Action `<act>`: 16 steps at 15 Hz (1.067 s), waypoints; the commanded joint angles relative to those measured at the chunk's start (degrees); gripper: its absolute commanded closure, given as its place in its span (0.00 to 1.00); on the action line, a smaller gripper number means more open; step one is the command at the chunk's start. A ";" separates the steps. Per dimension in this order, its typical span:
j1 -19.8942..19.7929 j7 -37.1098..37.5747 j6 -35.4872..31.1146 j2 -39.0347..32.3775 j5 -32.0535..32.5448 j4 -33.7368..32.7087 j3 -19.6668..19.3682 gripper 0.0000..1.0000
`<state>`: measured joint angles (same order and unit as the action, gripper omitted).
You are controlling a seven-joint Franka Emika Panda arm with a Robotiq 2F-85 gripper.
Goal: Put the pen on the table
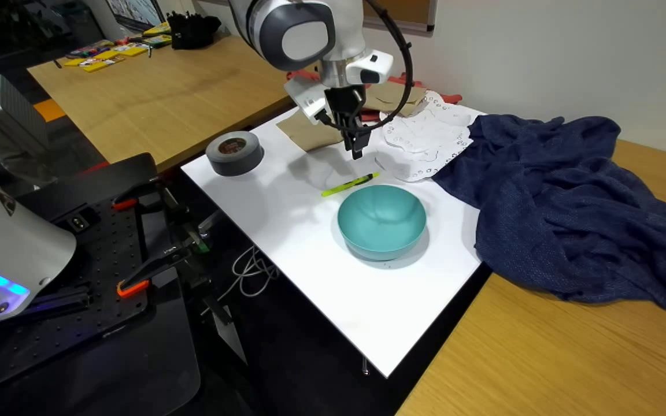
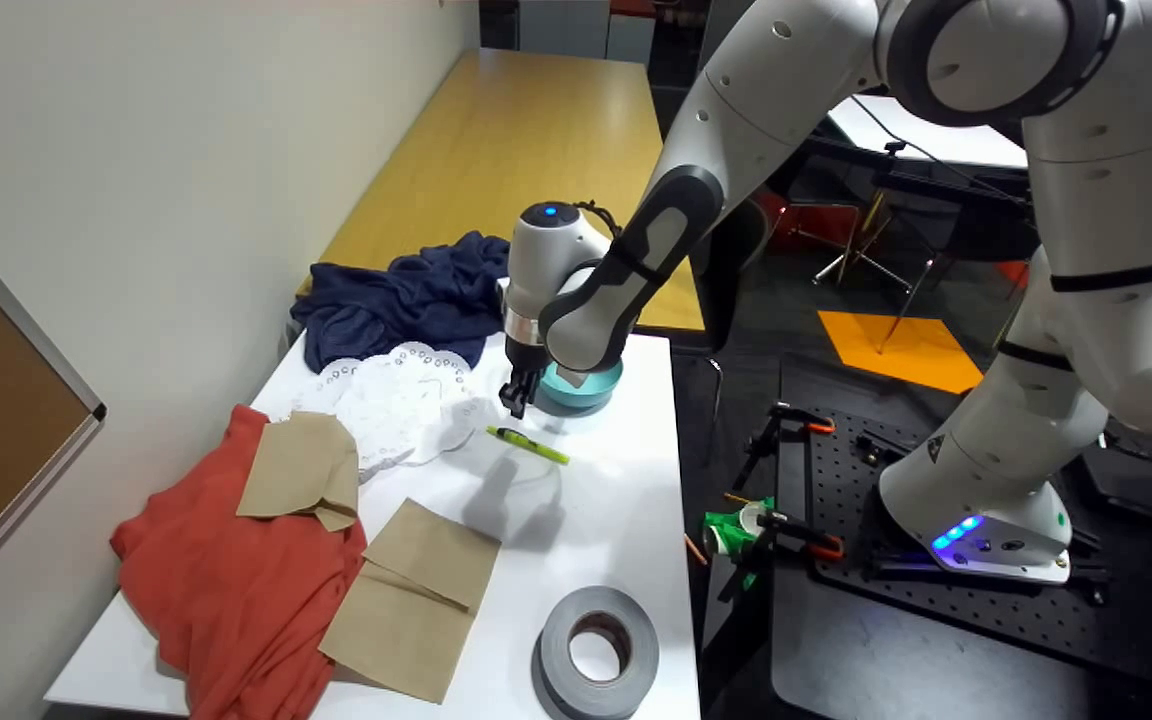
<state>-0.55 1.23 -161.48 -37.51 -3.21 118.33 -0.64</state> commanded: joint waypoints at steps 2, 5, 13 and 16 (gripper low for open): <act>-0.48 -0.46 0.19 1.95 0.30 0.51 0.52 0.24; -0.52 -0.58 0.61 6.71 0.37 3.47 0.42 0.01; -3.73 -4.71 6.45 18.52 -2.53 8.60 2.96 0.00; -2.36 -2.81 5.28 16.23 -1.27 6.55 1.61 0.00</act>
<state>-3.09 -1.61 -156.30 -21.28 -4.43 124.94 1.13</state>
